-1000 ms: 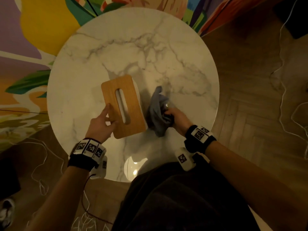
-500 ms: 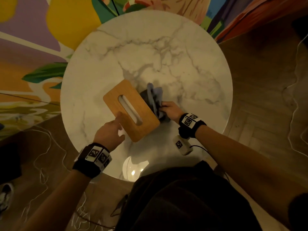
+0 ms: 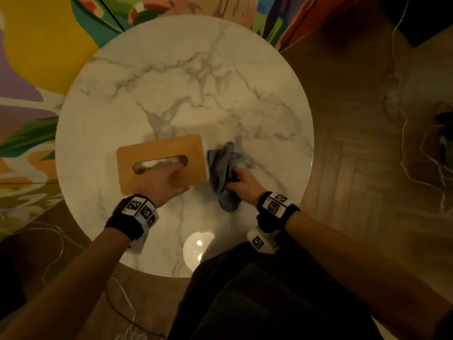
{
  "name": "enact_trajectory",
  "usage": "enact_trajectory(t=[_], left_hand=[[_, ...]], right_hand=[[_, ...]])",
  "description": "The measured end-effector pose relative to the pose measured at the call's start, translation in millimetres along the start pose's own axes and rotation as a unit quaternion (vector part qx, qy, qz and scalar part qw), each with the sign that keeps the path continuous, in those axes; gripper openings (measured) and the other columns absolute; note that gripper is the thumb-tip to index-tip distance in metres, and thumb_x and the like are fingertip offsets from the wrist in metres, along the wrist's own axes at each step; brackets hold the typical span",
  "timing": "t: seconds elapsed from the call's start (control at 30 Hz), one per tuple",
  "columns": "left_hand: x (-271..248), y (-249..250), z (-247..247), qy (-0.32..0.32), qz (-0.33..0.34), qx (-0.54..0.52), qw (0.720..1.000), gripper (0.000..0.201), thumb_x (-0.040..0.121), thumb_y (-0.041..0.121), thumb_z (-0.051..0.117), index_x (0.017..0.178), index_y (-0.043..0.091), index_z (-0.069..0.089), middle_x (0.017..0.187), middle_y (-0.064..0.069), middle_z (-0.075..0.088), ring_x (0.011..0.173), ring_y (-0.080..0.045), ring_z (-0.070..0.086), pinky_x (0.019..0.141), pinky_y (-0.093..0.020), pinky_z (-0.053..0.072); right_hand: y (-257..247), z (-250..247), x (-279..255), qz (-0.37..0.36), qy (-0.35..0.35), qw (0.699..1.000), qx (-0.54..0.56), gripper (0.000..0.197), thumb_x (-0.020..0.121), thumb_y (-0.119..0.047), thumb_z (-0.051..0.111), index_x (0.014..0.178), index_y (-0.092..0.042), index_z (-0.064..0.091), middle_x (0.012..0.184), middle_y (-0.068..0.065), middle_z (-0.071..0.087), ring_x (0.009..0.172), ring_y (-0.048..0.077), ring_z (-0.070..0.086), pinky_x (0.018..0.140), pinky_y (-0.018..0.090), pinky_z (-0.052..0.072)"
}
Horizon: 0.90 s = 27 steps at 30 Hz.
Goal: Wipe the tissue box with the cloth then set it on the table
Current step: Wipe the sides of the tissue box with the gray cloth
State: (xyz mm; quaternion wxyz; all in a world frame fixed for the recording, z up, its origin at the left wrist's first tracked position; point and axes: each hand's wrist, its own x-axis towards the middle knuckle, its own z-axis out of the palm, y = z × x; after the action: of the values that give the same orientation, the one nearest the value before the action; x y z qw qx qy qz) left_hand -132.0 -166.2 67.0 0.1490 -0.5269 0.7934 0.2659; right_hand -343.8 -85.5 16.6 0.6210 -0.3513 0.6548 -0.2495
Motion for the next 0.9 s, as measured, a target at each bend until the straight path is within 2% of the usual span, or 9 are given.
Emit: enact_trajectory(t=[0.1, 0.2, 0.3, 0.37, 0.5, 0.57, 0.67, 0.8, 0.9], left_hand=[[5.6, -5.3, 11.5, 0.038, -0.086, -0.175, 0.980, 0.070, 0.071, 0.029, 0.078, 0.133, 0.017, 0.047, 0.139, -0.009, 0.050, 0.127, -0.030, 0.046, 0.108, -0.038, 0.034], [7.0, -11.4, 15.1, 0.035, -0.113, -0.225, 0.967, 0.071, 0.069, 0.020, 0.080, 0.132, 0.016, 0.048, 0.140, -0.010, 0.049, 0.129, -0.031, 0.043, 0.106, -0.033, 0.031], [5.9, -10.3, 15.1, 0.036, -0.125, -0.215, 0.968, 0.069, 0.070, 0.018, 0.079, 0.131, 0.014, 0.049, 0.138, -0.014, 0.049, 0.127, -0.031, 0.043, 0.100, -0.028, 0.030], [7.1, -9.5, 15.2, 0.036, -0.127, -0.218, 0.967, 0.069, 0.070, 0.021, 0.080, 0.131, 0.014, 0.049, 0.136, -0.015, 0.051, 0.125, -0.030, 0.046, 0.099, -0.029, 0.032], [7.7, -8.9, 13.3, 0.036, -0.141, -0.229, 0.963, 0.070, 0.070, 0.019, 0.080, 0.132, 0.013, 0.048, 0.135, -0.014, 0.052, 0.124, -0.028, 0.047, 0.098, -0.027, 0.033], [7.1, -7.7, 11.9, 0.038, -0.143, -0.231, 0.962, 0.070, 0.069, 0.020, 0.080, 0.132, 0.013, 0.049, 0.136, -0.012, 0.051, 0.126, -0.027, 0.045, 0.099, -0.026, 0.031], [6.9, -8.3, 10.6, 0.044, -0.144, -0.242, 0.959, 0.070, 0.069, 0.019, 0.081, 0.131, 0.013, 0.049, 0.136, -0.013, 0.051, 0.126, -0.026, 0.045, 0.099, -0.026, 0.032], [6.7, -9.0, 12.4, 0.045, -0.144, -0.245, 0.958, 0.070, 0.069, 0.019, 0.080, 0.131, 0.015, 0.049, 0.136, -0.011, 0.051, 0.127, -0.027, 0.045, 0.100, -0.028, 0.033], [7.0, -7.6, 12.4, 0.046, -0.151, -0.240, 0.958, 0.070, 0.069, 0.017, 0.080, 0.132, 0.013, 0.049, 0.137, -0.012, 0.051, 0.127, -0.027, 0.045, 0.100, -0.027, 0.032]], right_hand=[[-21.1, 30.2, 0.4, -0.101, -0.020, 0.994, -0.034, 0.035, 0.071, -0.009, 0.060, 0.106, -0.002, 0.055, 0.120, 0.024, 0.054, 0.107, 0.037, 0.053, 0.096, 0.046, 0.045], [-24.9, 35.0, 17.0, -0.130, -0.022, 0.990, -0.057, 0.037, 0.075, 0.002, 0.052, 0.111, 0.002, 0.053, 0.127, 0.026, 0.045, 0.109, 0.035, 0.048, 0.091, 0.036, 0.039], [-34.3, 26.0, 38.7, -0.066, -0.055, 0.992, -0.094, 0.009, 0.080, 0.000, 0.047, 0.084, -0.002, 0.054, 0.110, 0.025, 0.047, 0.093, 0.035, 0.047, 0.079, 0.038, 0.035], [-49.2, 24.5, 46.0, -0.079, -0.030, 0.994, -0.076, 0.014, 0.079, 0.005, 0.048, 0.074, -0.008, 0.052, 0.104, 0.021, 0.047, 0.090, 0.033, 0.044, 0.077, 0.038, 0.034], [-59.7, 31.7, 51.0, -0.170, -0.006, 0.985, -0.035, 0.042, 0.080, 0.008, 0.044, 0.120, 0.004, 0.053, 0.136, 0.026, 0.044, 0.123, 0.039, 0.044, 0.103, 0.043, 0.037], [-57.5, 29.5, 56.1, -0.160, -0.028, 0.986, -0.041, 0.042, 0.081, 0.010, 0.043, 0.122, 0.007, 0.052, 0.136, 0.028, 0.044, 0.123, 0.041, 0.044, 0.105, 0.042, 0.035], [-63.2, 20.3, 60.0, -0.130, -0.037, 0.990, -0.032, 0.038, 0.080, 0.009, 0.043, 0.117, 0.007, 0.052, 0.126, 0.028, 0.051, 0.111, 0.033, 0.050, 0.092, 0.035, 0.038], [-73.9, 26.3, 44.8, -0.146, 0.037, 0.987, 0.054, 0.021, 0.079, 0.009, 0.041, 0.097, 0.004, 0.052, 0.096, 0.023, 0.057, 0.089, 0.034, 0.052, 0.073, 0.030, 0.039], [-61.3, 40.5, 42.8, -0.154, 0.050, 0.986, 0.025, 0.032, 0.083, 0.003, 0.041, 0.111, 0.007, 0.054, 0.116, 0.029, 0.058, 0.103, 0.037, 0.055, 0.087, 0.033, 0.042]])
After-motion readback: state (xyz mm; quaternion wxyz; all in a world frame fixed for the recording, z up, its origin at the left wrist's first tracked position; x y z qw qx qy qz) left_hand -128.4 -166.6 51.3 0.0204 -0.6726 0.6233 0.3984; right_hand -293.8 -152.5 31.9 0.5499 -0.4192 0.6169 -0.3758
